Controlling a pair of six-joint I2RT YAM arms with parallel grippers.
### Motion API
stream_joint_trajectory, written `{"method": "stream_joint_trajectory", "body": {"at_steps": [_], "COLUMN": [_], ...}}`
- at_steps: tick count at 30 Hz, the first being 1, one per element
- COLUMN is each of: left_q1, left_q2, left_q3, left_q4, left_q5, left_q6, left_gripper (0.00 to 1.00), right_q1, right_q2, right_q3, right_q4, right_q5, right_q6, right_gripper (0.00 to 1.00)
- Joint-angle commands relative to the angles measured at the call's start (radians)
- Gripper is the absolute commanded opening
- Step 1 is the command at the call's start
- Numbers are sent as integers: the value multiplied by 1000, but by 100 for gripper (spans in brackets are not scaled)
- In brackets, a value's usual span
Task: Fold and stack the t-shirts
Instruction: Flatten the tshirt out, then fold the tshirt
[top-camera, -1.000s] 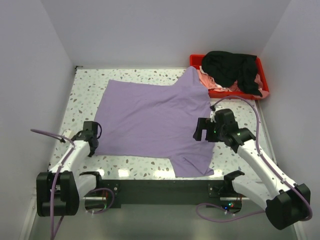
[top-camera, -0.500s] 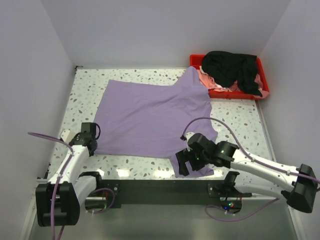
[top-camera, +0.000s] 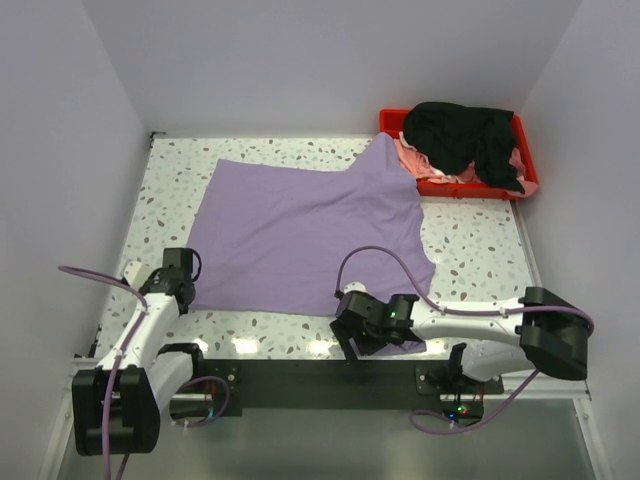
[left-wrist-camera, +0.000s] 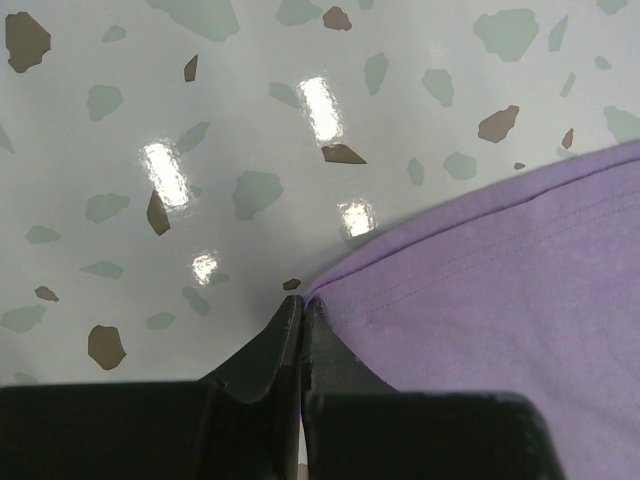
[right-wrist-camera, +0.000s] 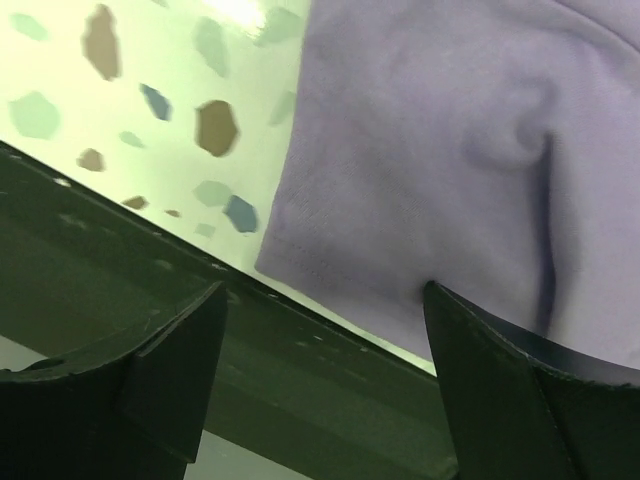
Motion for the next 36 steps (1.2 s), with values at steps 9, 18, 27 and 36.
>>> {"method": "stream_joint_trajectory", "body": {"at_steps": [9,18,27,36], "left_q1": [8,8,8,8], "left_q2": [-21,-35,-33,-30], "left_q3": [5,2,3,3], "left_q4": [24,21,21,7], "left_q5": [-17,-17,-5,-2], "left_q6": [19,15,12,-14], "left_gripper": [0,0,0,0], "right_q1": [48,50,81,111], "right_q2": [120,-44,-92,14], "right_q3": [82,153,56,18], "right_q4": [238,-59,-188,-159], "right_q5": [-192,-59,-76,-11], "right_q6": [16,-57,-103,-132], "right_gripper": [84,87,76,72]}}
